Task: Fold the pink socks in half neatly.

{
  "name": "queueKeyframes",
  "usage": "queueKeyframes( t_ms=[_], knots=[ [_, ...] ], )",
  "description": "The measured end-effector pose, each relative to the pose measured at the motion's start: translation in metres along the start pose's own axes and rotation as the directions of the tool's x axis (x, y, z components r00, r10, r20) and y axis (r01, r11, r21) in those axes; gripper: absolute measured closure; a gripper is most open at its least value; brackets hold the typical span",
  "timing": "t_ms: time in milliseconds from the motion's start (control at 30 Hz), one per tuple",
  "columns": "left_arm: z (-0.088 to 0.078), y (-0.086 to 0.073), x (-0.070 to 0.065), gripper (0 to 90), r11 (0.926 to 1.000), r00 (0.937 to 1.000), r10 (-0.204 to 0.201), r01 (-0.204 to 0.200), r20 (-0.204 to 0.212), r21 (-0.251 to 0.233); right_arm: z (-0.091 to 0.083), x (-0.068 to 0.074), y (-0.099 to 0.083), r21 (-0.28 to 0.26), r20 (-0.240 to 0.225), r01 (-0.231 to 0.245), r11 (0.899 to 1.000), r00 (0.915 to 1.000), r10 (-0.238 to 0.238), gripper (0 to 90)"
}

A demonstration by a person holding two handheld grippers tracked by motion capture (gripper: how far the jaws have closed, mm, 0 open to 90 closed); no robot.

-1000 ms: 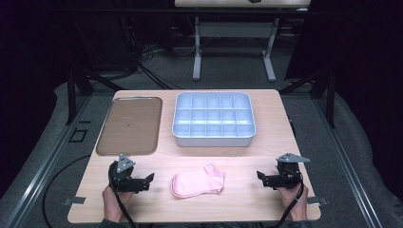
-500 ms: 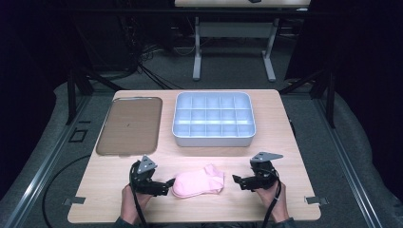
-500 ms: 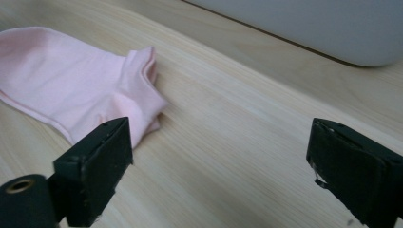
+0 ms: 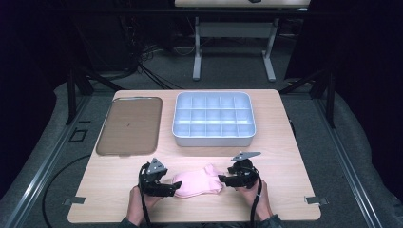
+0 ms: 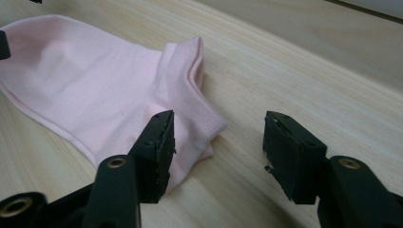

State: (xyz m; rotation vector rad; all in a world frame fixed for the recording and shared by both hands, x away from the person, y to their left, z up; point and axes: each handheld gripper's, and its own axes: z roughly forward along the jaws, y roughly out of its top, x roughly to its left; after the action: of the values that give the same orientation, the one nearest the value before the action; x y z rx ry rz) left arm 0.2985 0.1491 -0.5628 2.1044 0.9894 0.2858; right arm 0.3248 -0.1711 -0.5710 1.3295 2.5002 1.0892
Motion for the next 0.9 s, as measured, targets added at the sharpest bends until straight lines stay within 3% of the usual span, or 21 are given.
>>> queueKeyframes(
  t_ms=[200,467,633,900],
  knots=[
    [0.003,-0.001,-0.002,35.9,0.9996,1.0000,-0.007,0.007,0.000,0.027,0.005,0.008,0.001,0.015,0.008,0.026,1.000,0.9996,-0.026,58.7],
    [0.006,-0.002,-0.005,47.5,0.9986,0.9999,0.000,0.001,-0.012,0.053,0.005,0.015,-0.002,0.015,0.028,0.062,0.998,0.9977,-0.062,65.6],
    [0.008,-0.003,-0.007,58.0,0.9974,0.9999,0.001,0.000,-0.014,0.072,0.004,0.017,-0.005,0.007,0.034,0.081,0.997,0.9961,-0.081,74.3],
    [0.009,-0.004,-0.008,70.0,0.9968,0.9998,0.013,-0.011,-0.017,0.079,0.005,0.017,-0.007,0.001,0.017,0.068,0.998,0.9976,-0.068,81.3]
  ],
)
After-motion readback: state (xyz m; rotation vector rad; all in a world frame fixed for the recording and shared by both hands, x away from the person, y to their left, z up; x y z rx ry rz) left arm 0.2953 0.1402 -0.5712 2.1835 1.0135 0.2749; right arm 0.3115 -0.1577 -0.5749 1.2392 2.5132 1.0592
